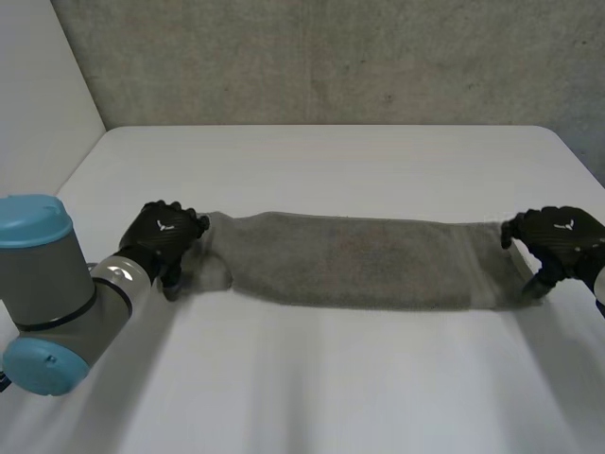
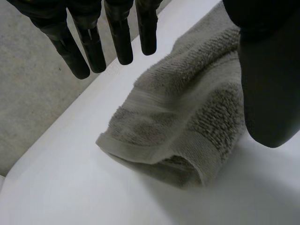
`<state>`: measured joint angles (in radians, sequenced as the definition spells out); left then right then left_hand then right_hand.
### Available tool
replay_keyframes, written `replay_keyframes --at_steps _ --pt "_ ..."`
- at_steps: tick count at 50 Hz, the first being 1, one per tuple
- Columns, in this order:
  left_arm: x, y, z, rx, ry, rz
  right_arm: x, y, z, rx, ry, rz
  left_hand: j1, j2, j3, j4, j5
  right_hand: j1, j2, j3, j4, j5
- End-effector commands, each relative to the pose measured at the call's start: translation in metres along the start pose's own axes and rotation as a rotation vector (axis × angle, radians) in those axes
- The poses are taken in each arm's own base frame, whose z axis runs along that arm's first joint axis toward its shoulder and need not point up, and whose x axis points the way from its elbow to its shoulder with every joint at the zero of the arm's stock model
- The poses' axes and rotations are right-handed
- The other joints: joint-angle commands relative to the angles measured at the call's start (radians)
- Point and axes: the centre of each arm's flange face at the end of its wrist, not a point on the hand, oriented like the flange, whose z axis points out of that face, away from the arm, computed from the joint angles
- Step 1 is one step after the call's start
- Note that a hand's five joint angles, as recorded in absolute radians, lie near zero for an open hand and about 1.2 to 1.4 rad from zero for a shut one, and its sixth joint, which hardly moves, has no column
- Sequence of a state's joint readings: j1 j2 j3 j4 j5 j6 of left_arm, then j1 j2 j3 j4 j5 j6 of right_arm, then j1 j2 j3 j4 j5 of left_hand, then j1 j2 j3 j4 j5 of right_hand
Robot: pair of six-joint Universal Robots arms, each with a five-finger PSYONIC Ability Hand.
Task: Fold the towel.
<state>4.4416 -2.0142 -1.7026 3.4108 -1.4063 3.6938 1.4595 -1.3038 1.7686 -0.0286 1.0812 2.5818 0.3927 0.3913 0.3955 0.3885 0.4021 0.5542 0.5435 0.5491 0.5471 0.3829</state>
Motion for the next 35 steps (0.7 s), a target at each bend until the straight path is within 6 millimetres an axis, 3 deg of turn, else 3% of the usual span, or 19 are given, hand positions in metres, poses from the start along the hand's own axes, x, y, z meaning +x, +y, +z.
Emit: replay_keyframes --at_steps 1,12,17,20,22,23,25,30,35 --pt "0.003 0.010 0.010 0.004 -0.006 0.006 0.004 0.015 0.006 -0.037 0.001 0.006 -0.015 -0.013 -0.018 -0.011 -0.199 0.030 0.041 0.035 0.037 0.027" --pt "0.008 0.020 0.015 0.000 -0.001 0.007 -0.003 0.039 0.019 -0.102 -0.041 -0.007 0.082 0.084 0.079 0.086 -0.102 0.062 0.073 0.067 0.069 0.059" --pt "0.010 0.019 0.014 0.000 0.002 0.006 -0.001 0.041 0.024 -0.088 -0.023 -0.025 0.299 0.300 0.296 0.303 0.115 0.428 0.439 0.433 0.435 0.425" --pt "0.009 0.020 0.015 0.000 0.001 0.006 0.000 0.041 0.025 -0.084 -0.016 -0.032 0.367 0.368 0.364 0.371 0.183 0.526 0.537 0.531 0.533 0.523" --pt "0.010 0.020 0.015 0.000 0.002 0.006 0.003 0.041 0.028 -0.072 -0.004 -0.038 0.507 0.509 0.504 0.511 0.323 0.841 0.852 0.846 0.848 0.838" --pt "0.010 0.020 0.015 0.000 0.002 0.006 0.003 0.041 0.028 -0.072 -0.004 -0.038 0.508 0.509 0.505 0.512 0.324 0.842 0.853 0.847 0.849 0.839" --pt "0.009 0.020 0.015 0.001 0.000 0.008 0.006 0.040 0.029 -0.058 0.008 -0.048 0.619 0.620 0.616 0.623 0.435 0.842 0.853 0.847 0.849 0.839" --pt "0.005 0.019 0.015 0.001 -0.012 0.006 0.017 0.036 0.034 -0.041 0.051 -0.082 0.622 0.624 0.620 0.626 0.438 0.842 0.853 0.847 0.849 0.839" --pt "0.004 0.020 0.014 -0.003 -0.011 0.004 0.044 0.040 0.034 -0.069 0.140 -0.107 0.608 0.609 0.605 0.612 0.424 0.842 0.853 0.847 0.849 0.839"
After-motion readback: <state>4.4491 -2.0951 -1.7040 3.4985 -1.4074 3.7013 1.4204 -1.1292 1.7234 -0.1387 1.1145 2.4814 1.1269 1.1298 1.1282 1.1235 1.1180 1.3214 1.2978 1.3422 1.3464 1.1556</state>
